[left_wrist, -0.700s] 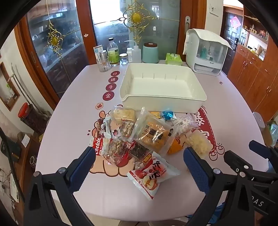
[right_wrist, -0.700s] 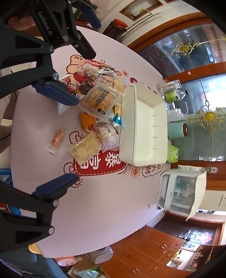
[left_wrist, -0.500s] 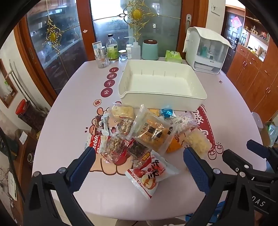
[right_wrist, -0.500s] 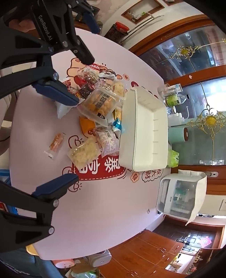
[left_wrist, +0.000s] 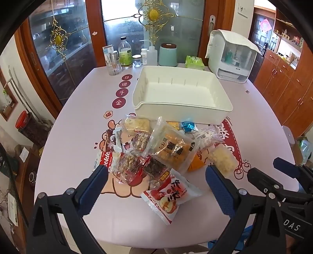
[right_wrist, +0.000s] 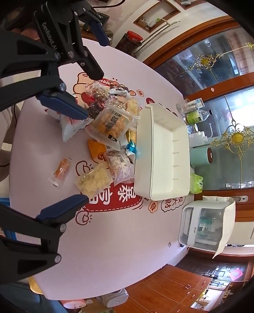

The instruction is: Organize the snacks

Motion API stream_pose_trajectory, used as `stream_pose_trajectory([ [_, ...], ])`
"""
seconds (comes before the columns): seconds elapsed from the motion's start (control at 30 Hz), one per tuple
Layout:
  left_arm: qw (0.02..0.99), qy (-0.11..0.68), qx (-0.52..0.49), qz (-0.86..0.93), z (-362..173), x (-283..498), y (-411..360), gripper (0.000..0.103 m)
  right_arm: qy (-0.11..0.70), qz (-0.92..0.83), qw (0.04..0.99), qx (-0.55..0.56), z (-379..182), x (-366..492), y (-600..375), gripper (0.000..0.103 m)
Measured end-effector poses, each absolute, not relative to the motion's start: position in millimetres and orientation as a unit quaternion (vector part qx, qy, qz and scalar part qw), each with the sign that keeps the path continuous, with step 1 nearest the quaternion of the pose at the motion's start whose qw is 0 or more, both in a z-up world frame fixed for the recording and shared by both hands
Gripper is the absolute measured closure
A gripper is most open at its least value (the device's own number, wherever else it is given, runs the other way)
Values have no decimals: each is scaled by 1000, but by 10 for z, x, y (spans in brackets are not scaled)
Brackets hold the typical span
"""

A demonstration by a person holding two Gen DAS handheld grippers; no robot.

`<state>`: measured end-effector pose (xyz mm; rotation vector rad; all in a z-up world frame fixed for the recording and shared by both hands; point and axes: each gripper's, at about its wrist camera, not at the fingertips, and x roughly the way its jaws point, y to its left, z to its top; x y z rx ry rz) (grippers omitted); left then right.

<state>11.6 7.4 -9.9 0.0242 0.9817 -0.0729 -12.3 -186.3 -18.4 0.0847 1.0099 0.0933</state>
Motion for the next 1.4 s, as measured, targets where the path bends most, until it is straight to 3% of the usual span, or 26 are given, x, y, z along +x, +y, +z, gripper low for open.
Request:
stream_pose_trajectory([
  [1.4,884,467,14,-18,-46,-67,217,5,476,46,878,8,-137,-245,-1647,23],
])
